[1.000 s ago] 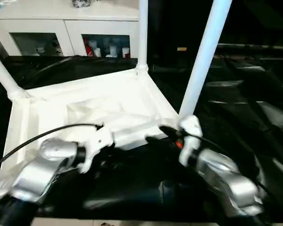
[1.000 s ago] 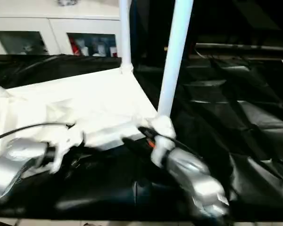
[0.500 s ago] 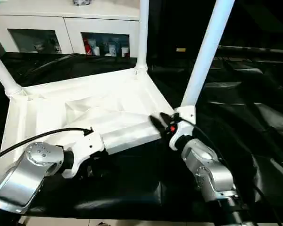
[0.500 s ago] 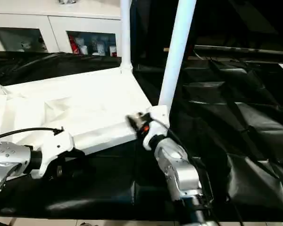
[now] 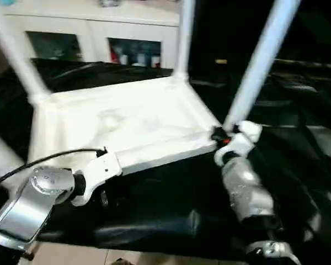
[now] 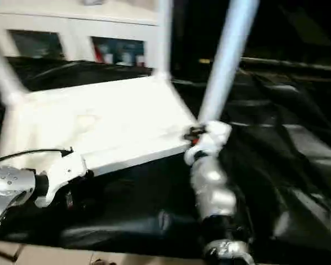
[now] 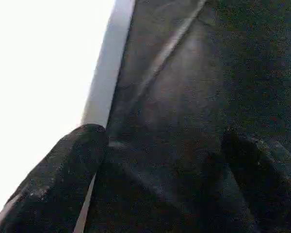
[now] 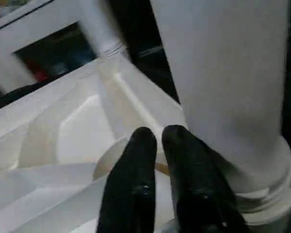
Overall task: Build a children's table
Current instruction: Rotate leg to tighten, then rotate table base
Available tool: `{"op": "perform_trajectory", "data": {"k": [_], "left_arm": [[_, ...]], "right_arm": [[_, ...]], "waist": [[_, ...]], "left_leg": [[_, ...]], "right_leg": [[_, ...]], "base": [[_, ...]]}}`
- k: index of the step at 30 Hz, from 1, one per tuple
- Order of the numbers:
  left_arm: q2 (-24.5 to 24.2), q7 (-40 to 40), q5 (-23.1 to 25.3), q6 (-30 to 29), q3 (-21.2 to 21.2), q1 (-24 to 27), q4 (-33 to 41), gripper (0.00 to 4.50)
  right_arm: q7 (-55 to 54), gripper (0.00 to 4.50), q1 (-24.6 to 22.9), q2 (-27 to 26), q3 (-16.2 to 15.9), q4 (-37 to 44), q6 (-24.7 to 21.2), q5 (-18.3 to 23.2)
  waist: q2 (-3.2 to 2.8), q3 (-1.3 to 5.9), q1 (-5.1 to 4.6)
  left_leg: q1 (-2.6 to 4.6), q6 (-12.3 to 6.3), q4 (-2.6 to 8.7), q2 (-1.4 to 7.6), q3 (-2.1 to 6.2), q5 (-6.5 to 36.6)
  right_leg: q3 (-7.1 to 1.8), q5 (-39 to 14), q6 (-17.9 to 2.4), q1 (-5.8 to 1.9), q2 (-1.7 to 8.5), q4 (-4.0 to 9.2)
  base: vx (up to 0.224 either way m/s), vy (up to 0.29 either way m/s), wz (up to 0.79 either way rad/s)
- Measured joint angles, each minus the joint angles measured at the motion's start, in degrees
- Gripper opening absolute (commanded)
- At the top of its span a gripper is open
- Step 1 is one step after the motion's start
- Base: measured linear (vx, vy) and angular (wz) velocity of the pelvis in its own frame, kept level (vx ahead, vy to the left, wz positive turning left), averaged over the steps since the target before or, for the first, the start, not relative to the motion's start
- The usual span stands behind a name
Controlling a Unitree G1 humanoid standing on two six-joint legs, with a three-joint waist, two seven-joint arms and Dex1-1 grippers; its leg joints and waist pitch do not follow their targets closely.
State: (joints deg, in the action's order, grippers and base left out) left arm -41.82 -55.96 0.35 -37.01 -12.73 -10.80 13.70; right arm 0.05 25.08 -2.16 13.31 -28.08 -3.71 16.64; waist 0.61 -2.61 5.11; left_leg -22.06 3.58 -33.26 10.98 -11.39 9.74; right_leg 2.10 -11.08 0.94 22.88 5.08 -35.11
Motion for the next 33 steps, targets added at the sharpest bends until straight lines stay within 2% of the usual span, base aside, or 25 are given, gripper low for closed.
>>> {"op": "perform_trajectory", "data": {"k": [9, 11, 14, 17, 20, 23, 28, 31, 33], "left_arm": [[0.16, 1.39, -0.65, 0.79, 1.77, -0.33, 0.02, 4.50], [0.14, 1.66, -1.06, 1.38, 2.27, -0.22, -0.02, 4.50], [-0.12, 0.92, -3.39, 1.95, 4.60, 1.47, 0.40, 4.50], [-0.38, -1.78, -7.88, 1.63, 8.19, 4.12, 2.58, 4.50], [-1.33, -4.98, -13.37, -1.32, 12.15, 7.20, 5.87, 4.50], [-3.73, -8.00, -17.74, -4.34, 15.99, 11.59, 7.82, 4.50], [-5.69, -9.07, -18.81, -4.68, 21.43, 15.53, 6.35, 4.50], [-5.70, -10.14, -21.32, -1.36, 28.31, 16.76, 1.64, 4.50], [-6.22, -10.67, -22.10, 0.51, 32.84, 17.07, -2.34, 4.50]], "right_arm": [[-1.12, 0.01, 3.20, 7.32, 4.72, -6.99, 4.59, 0.48], [-0.69, 0.01, 5.35, 10.02, 5.61, -10.80, 4.87, 0.57], [1.16, 0.01, 7.43, 13.10, 7.00, -13.44, 4.95, 1.03], [4.23, 0.01, 8.53, 15.46, 6.56, -15.42, 4.08, 0.82], [6.96, 0.01, 8.52, 15.08, 4.74, -15.47, 3.64, 0.27], [10.82, 0.01, 7.34, 13.88, 1.03, -14.68, 2.74, -1.09], [14.33, 0.01, 2.27, 11.99, -3.51, -9.63, 0.51, -2.59], [15.41, 0.01, -1.47, 11.63, -6.74, -3.37, -0.58, -3.38], [15.38, 0.01, -3.52, 11.47, -7.18, -0.97, -0.88, -3.84]], "waist": [[0.01, 0.00, -0.23], [0.00, 0.00, -0.36], [0.01, 0.00, -0.34], [0.06, 0.03, -0.68], [0.08, 0.05, -1.46], [0.22, 0.12, -2.39], [0.46, 0.06, -2.57], [0.58, 0.13, -2.51], [0.69, 0.16, -2.47]], "left_leg": [[-0.15, -0.05, -0.32, 0.01, 0.01, -0.02], [-0.19, -0.08, -0.37, 0.01, 0.01, -0.04], [-0.20, -0.08, -0.39, 0.02, 0.01, -0.04], [-0.21, -0.09, -0.43, 0.05, 0.01, -0.04], [-0.20, -0.09, -0.44, 0.08, 0.01, -0.04], [-0.14, -0.09, -0.43, 0.13, 0.09, -0.04], [-0.14, -0.08, -0.43, 0.20, 0.10, -0.03], [-0.10, -0.08, -0.39, 0.19, 0.10, -0.03], [-0.08, -0.08, -0.40, 0.23, 0.13, -0.03]], "right_leg": [[-0.01, -0.06, 0.18, 0.07, 0.03, -0.16], [0.00, -0.06, 0.18, 0.10, 0.03, -0.20], [0.01, -0.06, 0.18, 0.13, 0.03, -0.22], [0.02, -0.07, 0.18, 0.13, 0.00, -0.22], [0.02, -0.08, 0.17, 0.15, -0.02, -0.26], [0.04, -0.08, 0.17, 0.16, -0.10, -0.29], [0.03, -0.08, 0.17, 0.17, -0.15, -0.25], [0.01, -0.09, 0.17, 0.14, -0.17, -0.23], [0.00, -0.21, 0.37, 0.11, -0.22, -0.19]], "base": [[0.000, 0.000, 0.00], [0.000, 0.000, 0.00], [0.000, 0.000, 0.00], [0.000, 0.000, 0.00], [0.000, 0.000, 0.00], [0.000, 0.000, 0.00], [0.000, 0.000, 0.00], [0.000, 0.000, 0.00], [0.000, 0.000, 0.00]]}}
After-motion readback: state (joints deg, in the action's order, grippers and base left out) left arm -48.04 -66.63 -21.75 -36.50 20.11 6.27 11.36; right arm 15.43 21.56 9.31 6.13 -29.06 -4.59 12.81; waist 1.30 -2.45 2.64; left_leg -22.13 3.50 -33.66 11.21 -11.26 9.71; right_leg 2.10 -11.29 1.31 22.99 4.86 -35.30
